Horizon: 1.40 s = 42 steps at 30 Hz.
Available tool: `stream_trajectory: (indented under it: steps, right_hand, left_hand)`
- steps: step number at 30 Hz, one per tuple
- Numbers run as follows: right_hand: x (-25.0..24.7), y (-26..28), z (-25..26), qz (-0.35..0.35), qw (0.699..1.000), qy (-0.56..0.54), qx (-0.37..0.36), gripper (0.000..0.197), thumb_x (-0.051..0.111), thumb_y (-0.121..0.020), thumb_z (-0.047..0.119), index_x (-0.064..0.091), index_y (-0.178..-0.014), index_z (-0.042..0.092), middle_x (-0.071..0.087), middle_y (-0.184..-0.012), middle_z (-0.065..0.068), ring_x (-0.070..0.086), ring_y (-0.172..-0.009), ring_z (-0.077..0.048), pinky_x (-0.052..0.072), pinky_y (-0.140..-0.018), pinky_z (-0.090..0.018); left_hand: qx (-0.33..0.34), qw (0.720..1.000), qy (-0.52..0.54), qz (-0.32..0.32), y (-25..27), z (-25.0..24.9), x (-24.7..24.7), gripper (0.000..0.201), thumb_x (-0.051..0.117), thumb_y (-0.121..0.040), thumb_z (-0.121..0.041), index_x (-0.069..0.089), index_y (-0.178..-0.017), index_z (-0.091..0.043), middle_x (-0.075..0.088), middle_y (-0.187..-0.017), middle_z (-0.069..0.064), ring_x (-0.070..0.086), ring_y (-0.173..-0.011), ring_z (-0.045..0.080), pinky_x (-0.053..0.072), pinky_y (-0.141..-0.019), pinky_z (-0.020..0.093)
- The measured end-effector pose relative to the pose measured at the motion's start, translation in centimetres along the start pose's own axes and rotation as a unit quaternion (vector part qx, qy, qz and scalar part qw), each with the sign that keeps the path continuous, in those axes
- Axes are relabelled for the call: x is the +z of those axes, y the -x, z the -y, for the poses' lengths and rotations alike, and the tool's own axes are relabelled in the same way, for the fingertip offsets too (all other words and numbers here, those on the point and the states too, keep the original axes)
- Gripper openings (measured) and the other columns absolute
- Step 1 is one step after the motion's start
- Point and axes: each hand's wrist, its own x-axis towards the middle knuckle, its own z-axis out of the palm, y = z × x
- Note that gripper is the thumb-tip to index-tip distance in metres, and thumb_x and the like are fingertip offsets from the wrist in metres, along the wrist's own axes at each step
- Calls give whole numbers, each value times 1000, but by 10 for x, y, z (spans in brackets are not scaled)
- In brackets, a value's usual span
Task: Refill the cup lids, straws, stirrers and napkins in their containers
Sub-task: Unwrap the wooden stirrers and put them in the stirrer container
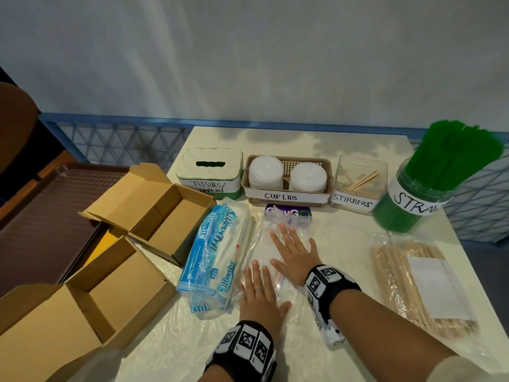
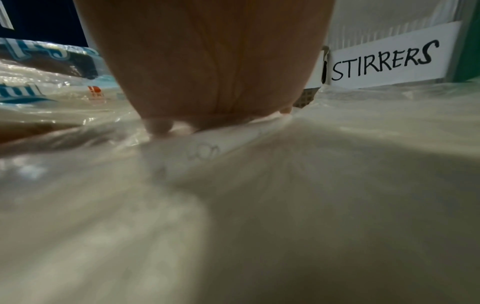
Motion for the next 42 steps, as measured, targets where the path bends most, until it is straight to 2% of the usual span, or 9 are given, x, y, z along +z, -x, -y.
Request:
stream_trajectory:
  steps: [5, 10, 18, 23, 25, 27, 30, 35, 42]
  right_hand:
    - [-1, -1, 0, 16, 1000, 1, 1, 65, 21, -97, 52, -18, -146, 32, -31, -152, 5, -23, -143, -17, -4, -113, -55]
    - [-2, -2, 1, 19, 1000, 2, 0, 64, 20, -97, 52, -18, -146, 32, -32, -152, 5, -23, -143, -18, -5, -113, -55]
    - [-3, -1, 2, 18, 1000, 4, 3, 64, 19, -98, 51, -17, -146, 31, -30, -152, 4, -23, -143, -18, -5, -114, -54]
    - [-4, 0, 3, 13, 1000, 5, 5, 64, 20, -98, 50, -16, -147, 31, -29, -153, 4, -22, -143, -18, -4, -114, -54]
    - [-8, 1, 3, 13, 1000, 11, 5, 63, 21, -98, 49, -13, -147, 30, -27, -154, 4, -20, -144, -18, -5, -114, -54]
    - [-13, 5, 3, -3, 1000, 12, 1, 62, 23, -99, 47, -8, -148, 30, -19, -157, 4, -15, -145, -17, -6, -113, -53]
    - [-25, 21, 5, -86, 995, -49, -5, 55, 30, -100, 40, 9, -149, 29, 8, -158, 6, 4, -146, -12, -6, -114, -52]
    - [-41, 67, -19, -259, 941, -204, 79, 27, 44, -96, 28, 53, -122, 30, 51, -127, 9, 49, -119, -10, 2, -114, -41]
    - [-27, 149, -132, -355, 827, -269, 343, 41, 62, -85, 16, 51, -125, 14, 43, -129, -16, 46, -116, -36, 34, -99, -45]
  left_hand:
    - [-5, 1000, 15, 2, 0, 0, -1, 101, 27, -72, -60, -7, -147, -2, -12, -156, 16, -11, -145, 30, 0, -114, 43]
    - [-34, 999, 9, 4, -2, -2, -3, 102, 25, -71, -61, -6, -147, -1, -9, -156, 16, -10, -145, 31, 46, -92, 49]
    - [-43, 998, -37, 35, -5, -2, -7, 104, 25, -69, -63, -6, -147, 0, -10, -156, 18, -10, -145, 33, 50, -83, 52]
    - [-57, 986, 6, 155, -3, -2, -14, 106, 26, -67, -62, -6, -147, 0, -8, -156, 20, 48, -123, 38, 53, -77, 51]
    - [-39, 990, -18, 137, -6, -10, -29, 101, 28, -74, -59, -9, -146, 1, -3, -154, 22, 46, -122, 40, 49, -85, 51]
    - [-39, 977, -68, 196, -8, -18, -44, 88, 29, -91, -53, -14, -145, 1, -15, -146, 24, 16, -140, 44, 27, -110, 51]
    - [-84, 964, -85, 239, -13, -30, -66, 80, 30, -97, -49, -6, -147, 2, -14, -154, 22, -7, -144, 36, 4, -118, 43]
    - [-4, 989, 17, 148, -29, -63, -102, 55, 42, -96, -28, 24, -139, 3, 29, -144, 18, 32, -133, 30, 29, -110, 32]
    - [54, 932, 261, 244, -38, -144, -96, 40, 53, -93, -23, 42, -126, -2, 50, -114, 7, 52, -97, 23, 37, -81, 21]
